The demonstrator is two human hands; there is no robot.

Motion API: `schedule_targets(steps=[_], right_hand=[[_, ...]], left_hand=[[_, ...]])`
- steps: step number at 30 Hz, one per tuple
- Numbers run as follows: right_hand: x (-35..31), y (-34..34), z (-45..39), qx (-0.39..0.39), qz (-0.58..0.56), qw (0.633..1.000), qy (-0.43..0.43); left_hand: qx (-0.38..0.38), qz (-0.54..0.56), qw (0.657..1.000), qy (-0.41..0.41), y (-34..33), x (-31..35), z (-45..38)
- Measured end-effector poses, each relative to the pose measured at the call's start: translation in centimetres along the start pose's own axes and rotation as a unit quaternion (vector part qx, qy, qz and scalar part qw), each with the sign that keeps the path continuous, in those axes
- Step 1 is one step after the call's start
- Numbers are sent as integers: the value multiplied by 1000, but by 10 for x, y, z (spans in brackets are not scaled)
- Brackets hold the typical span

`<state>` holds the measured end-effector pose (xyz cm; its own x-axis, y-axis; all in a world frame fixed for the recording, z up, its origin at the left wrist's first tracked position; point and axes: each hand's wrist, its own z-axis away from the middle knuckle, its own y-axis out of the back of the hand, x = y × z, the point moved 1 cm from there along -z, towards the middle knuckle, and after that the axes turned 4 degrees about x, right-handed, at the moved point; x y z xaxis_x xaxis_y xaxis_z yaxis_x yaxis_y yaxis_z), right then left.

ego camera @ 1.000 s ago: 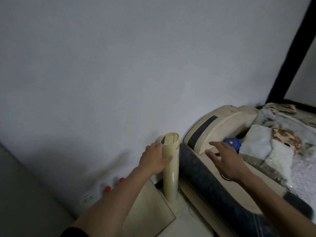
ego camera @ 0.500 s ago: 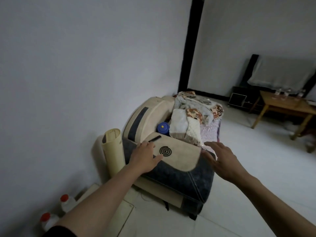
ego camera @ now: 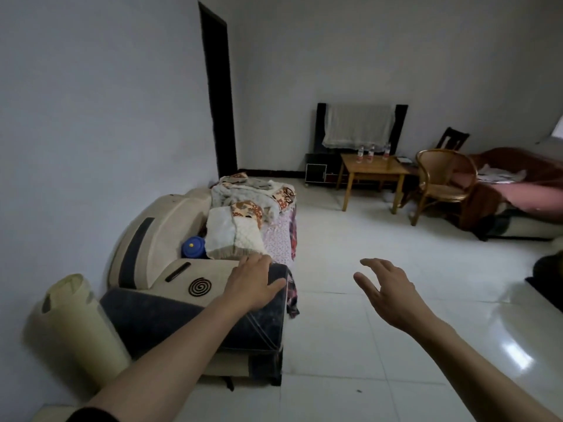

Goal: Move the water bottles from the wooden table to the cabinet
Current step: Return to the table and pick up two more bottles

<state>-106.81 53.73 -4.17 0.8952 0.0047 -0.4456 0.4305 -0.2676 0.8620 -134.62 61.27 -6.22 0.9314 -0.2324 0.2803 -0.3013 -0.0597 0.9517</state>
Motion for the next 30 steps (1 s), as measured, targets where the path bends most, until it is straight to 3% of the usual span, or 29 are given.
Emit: schedule_targets(steps=[7,14,21,30], right_hand=[[111,72,19,47,-32,997,-56],[172,107,32,89,-49,988,-114],[209,125,4,109,-29,981,-156],[202,100,-104,103,47,981,-156]], left_hand=[[0,0,996,-84,-26,139,-9],[-13,9,991,-129,-36,210,-42],[11,38,985,-169,-40,233,-116],[-13,70,981,-182,-75,211,-225]])
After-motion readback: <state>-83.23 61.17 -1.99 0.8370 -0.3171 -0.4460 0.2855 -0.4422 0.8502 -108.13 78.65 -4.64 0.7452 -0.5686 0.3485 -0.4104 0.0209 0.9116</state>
